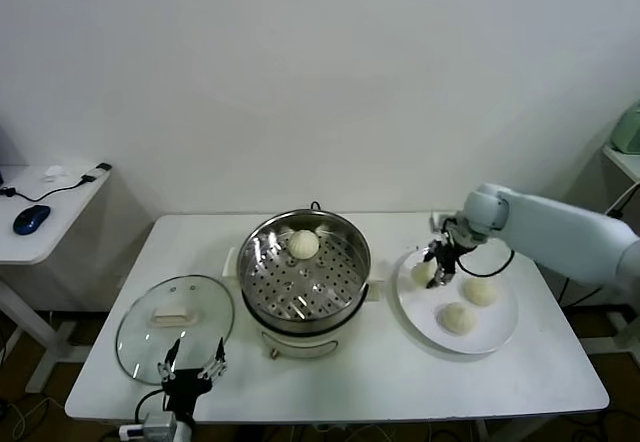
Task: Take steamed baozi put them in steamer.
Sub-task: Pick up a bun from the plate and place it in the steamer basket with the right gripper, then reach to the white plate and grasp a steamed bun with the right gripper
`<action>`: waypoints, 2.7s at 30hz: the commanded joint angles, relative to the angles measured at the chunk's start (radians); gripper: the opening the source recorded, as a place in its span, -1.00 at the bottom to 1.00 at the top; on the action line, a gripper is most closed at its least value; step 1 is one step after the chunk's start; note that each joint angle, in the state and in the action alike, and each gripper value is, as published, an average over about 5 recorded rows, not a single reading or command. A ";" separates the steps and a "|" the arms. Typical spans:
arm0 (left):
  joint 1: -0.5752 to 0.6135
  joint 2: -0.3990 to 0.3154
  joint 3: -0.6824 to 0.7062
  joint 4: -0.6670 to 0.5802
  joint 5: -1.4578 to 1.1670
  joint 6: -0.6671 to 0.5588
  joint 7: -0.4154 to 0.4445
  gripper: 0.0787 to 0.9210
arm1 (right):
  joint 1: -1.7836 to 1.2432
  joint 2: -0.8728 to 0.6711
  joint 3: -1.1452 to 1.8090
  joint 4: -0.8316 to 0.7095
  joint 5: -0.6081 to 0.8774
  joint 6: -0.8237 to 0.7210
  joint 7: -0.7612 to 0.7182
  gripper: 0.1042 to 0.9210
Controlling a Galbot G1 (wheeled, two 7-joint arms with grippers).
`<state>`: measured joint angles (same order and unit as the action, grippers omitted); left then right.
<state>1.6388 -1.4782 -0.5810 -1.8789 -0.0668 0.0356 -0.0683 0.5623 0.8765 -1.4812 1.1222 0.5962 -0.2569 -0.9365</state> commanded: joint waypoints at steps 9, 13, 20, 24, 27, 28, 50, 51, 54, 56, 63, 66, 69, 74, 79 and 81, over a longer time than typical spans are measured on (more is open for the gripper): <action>-0.001 0.001 0.002 -0.008 0.000 0.006 0.001 0.77 | 0.394 0.349 -0.084 0.276 0.552 -0.205 0.197 0.32; -0.001 0.004 -0.001 -0.011 -0.002 0.007 0.001 0.77 | 0.314 0.453 -0.080 0.261 0.557 -0.244 0.244 0.32; 0.006 0.002 -0.002 -0.019 -0.001 0.007 0.000 0.77 | 0.169 0.553 -0.087 0.166 0.501 -0.286 0.286 0.32; 0.011 0.003 -0.001 -0.021 0.000 0.005 0.000 0.77 | 0.095 0.598 -0.090 0.105 0.476 -0.302 0.303 0.32; 0.014 0.006 -0.001 -0.020 0.001 0.002 -0.001 0.77 | 0.050 0.620 -0.088 0.071 0.449 -0.313 0.314 0.32; 0.014 0.007 -0.001 -0.019 0.002 0.001 -0.001 0.77 | 0.038 0.626 -0.086 0.058 0.438 -0.314 0.316 0.32; 0.011 0.011 0.005 -0.015 0.001 -0.001 -0.003 0.77 | 0.178 0.490 -0.065 0.070 0.336 -0.139 0.114 0.75; 0.011 0.011 0.005 -0.016 0.001 -0.001 -0.003 0.77 | 0.212 0.454 -0.076 0.082 0.325 -0.108 0.073 0.76; 0.011 0.011 0.007 -0.018 0.001 0.001 -0.001 0.77 | 0.299 0.308 -0.120 0.126 0.300 -0.044 -0.029 0.76; 0.009 0.012 0.008 -0.019 0.001 0.002 0.001 0.77 | 0.350 0.203 -0.159 0.164 0.291 -0.021 -0.074 0.76; -0.005 0.014 0.013 -0.023 -0.002 0.007 0.004 0.77 | 0.454 -0.114 -0.357 0.311 0.153 0.012 -0.125 0.76; -0.010 0.016 0.012 -0.019 -0.003 0.007 0.004 0.77 | 0.426 -0.225 -0.419 0.354 0.052 0.010 -0.101 0.76; -0.013 0.020 0.008 -0.015 -0.005 0.006 0.005 0.77 | 0.335 -0.311 -0.419 0.363 -0.022 0.000 -0.057 0.76; -0.015 0.026 -0.002 -0.013 -0.013 0.006 0.005 0.77 | 0.073 -0.393 -0.235 0.319 -0.132 -0.031 -0.007 0.76; -0.016 0.028 -0.006 -0.007 -0.014 0.006 0.004 0.77 | -0.116 -0.379 -0.062 0.256 -0.193 -0.054 0.025 0.76; -0.014 0.029 -0.007 -0.006 -0.014 0.006 0.004 0.77 | -0.153 -0.361 -0.027 0.240 -0.198 -0.063 0.038 0.76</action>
<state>1.6289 -1.4480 -0.5891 -1.8858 -0.0780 0.0400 -0.0641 0.6695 0.6427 -1.6801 1.3889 0.5456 -0.3107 -0.9316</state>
